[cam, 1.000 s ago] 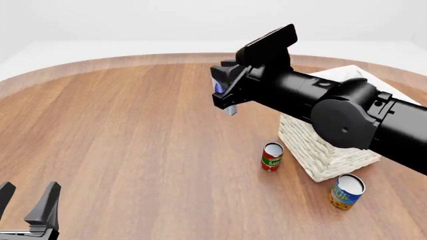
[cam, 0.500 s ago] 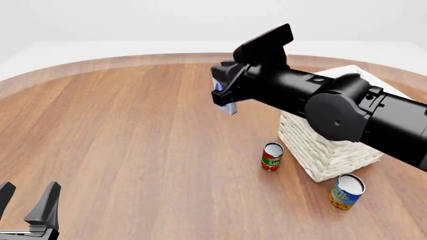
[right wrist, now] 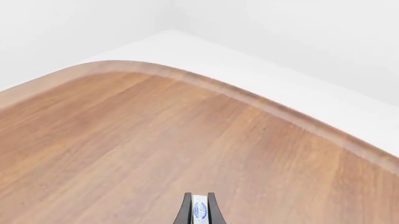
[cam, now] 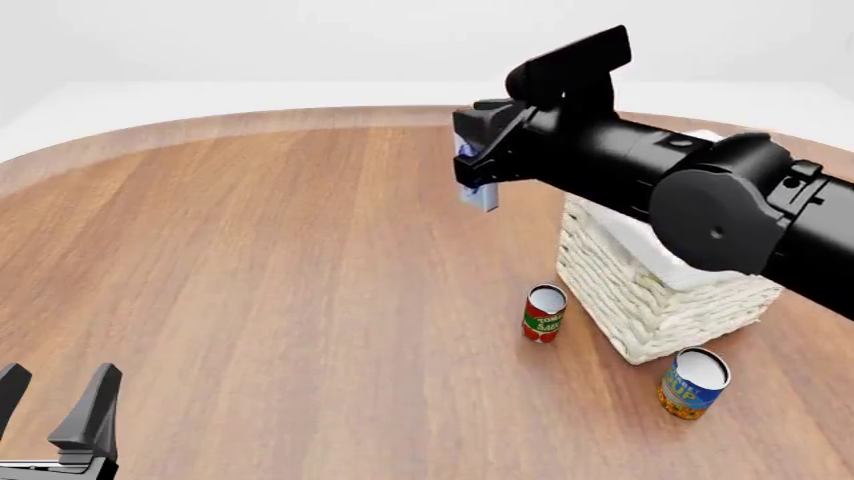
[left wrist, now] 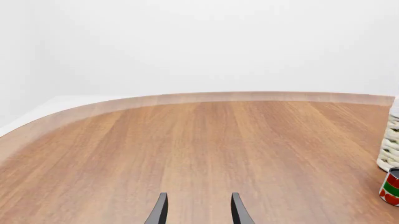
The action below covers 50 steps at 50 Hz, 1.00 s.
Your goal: Pick up the alphabet soup and the cream cheese box, and put them in the basket.
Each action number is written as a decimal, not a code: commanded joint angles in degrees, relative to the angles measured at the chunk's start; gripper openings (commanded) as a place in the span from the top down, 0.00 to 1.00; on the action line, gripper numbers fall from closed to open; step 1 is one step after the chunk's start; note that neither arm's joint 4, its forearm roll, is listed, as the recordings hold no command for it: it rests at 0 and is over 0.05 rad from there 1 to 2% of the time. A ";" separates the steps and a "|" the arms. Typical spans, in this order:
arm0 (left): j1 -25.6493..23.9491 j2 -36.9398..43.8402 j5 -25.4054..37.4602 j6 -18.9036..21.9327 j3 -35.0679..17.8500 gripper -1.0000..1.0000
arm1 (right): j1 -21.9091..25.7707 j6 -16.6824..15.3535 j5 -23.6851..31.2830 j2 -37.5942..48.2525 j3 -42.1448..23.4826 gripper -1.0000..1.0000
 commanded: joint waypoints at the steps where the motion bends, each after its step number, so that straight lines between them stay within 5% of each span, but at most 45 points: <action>1: 0.00 0.00 0.00 0.00 0.00 0.00 | -2.23 0.63 1.64 -2.08 -0.56 1.00; 50: 0.00 0.00 0.00 0.00 0.00 0.00 | -11.40 -2.47 8.92 -11.86 1.48 1.00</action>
